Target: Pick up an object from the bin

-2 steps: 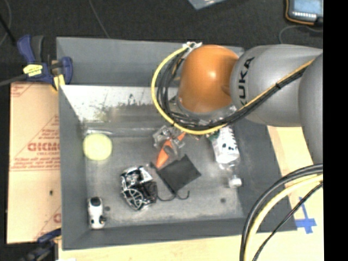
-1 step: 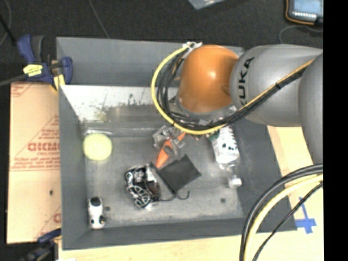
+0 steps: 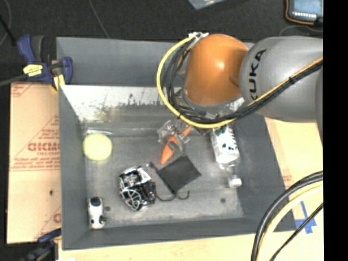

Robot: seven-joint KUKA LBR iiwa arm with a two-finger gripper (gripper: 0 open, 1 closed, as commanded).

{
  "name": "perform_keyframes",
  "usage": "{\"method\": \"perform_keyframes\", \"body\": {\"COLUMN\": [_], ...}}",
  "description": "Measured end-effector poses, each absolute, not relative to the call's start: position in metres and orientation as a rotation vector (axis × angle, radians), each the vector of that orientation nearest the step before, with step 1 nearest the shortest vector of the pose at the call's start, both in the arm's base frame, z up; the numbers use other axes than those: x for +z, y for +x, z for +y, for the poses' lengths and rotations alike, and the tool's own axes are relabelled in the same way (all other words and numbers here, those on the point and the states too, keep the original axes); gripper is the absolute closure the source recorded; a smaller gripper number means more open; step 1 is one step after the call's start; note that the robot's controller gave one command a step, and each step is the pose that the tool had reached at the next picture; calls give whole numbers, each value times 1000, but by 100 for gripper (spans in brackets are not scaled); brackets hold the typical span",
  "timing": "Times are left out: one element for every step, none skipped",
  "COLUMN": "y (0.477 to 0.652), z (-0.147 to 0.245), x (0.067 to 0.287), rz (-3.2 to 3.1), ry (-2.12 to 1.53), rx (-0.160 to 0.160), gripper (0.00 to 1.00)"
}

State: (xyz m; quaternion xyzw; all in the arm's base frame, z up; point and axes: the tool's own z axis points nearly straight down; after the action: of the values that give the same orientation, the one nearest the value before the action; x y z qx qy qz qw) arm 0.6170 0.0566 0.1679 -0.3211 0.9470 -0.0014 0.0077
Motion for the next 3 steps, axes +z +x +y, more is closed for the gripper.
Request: {"method": "perform_keyframes", "body": {"y": [627, 616, 640], "z": [55, 48, 54], "x": [182, 117, 161], "rz": [2945, 2980, 2575], "ry": [-953, -914, -1714], "rx": [-15, -5, -37], "gripper": [100, 100, 100]}}
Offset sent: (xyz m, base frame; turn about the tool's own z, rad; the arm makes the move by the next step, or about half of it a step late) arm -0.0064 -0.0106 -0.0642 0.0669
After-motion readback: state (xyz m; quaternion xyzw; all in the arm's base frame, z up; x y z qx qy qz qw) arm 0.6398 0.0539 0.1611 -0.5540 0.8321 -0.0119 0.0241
